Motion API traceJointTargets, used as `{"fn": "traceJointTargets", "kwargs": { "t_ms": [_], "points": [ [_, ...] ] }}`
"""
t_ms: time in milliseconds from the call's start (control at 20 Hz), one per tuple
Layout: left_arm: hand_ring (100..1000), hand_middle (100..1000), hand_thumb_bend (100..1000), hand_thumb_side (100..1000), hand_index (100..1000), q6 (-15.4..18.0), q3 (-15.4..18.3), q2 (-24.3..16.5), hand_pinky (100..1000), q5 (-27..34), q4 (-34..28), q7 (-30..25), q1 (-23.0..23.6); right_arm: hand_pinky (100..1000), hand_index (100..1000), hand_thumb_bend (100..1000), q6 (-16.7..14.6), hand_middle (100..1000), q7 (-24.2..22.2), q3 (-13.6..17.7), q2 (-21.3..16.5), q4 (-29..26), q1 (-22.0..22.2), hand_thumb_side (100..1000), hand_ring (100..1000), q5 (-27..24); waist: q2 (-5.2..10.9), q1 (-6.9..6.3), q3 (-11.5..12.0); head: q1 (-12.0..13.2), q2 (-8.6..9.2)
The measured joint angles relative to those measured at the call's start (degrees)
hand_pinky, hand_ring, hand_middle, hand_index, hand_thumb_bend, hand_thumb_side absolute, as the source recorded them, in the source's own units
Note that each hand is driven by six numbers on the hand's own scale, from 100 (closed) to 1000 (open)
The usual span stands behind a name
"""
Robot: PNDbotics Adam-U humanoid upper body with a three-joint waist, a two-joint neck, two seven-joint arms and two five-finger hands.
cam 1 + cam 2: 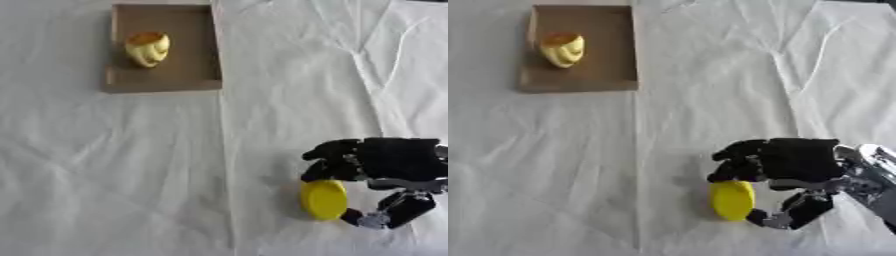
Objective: Pick up objects on the table and place them in the box.
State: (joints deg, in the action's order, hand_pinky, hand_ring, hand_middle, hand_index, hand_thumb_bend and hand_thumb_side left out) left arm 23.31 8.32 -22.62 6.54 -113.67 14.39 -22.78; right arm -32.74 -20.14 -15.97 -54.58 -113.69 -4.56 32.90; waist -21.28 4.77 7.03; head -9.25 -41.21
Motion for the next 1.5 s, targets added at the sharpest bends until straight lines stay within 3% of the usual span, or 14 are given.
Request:
{"fn": "traceJointTargets", "kwargs": {
  "t_ms": [450,750,1050,1500],
  "points": [
    [824,773,155,594,852,-0.2,0.0,0.3,867,0.1,0.0,-0.2,0.0,933,797,100,2.2,588,0.7,-0.3,0.8,0.0,-0.3,239,946,-4.6,-0.05,-0.03,0.0,0.0,0.02],
    [825,774,149,598,851,-0.2,0.0,0.5,868,0.1,0.0,-0.2,0.0,895,717,100,4.6,478,4.0,0.5,0.9,0.0,-0.4,101,850,-7.4,-0.05,-0.03,-0.1,0.0,0.19],
    [826,775,146,600,851,-0.3,0.0,0.5,868,0.1,0.0,-0.3,0.0,883,701,100,4.5,459,7.8,1.9,0.9,0.0,-1.0,100,832,-9.3,-0.05,0.01,-0.2,0.1,0.42],
    [828,777,142,603,852,-0.4,0.0,0.5,869,0.3,0.0,-0.4,0.0,870,705,100,2.0,475,13.5,5.1,0.4,0.0,-5.9,100,816,-10.3,-0.04,0.29,0.1,0.4,0.77]
  ]
}}
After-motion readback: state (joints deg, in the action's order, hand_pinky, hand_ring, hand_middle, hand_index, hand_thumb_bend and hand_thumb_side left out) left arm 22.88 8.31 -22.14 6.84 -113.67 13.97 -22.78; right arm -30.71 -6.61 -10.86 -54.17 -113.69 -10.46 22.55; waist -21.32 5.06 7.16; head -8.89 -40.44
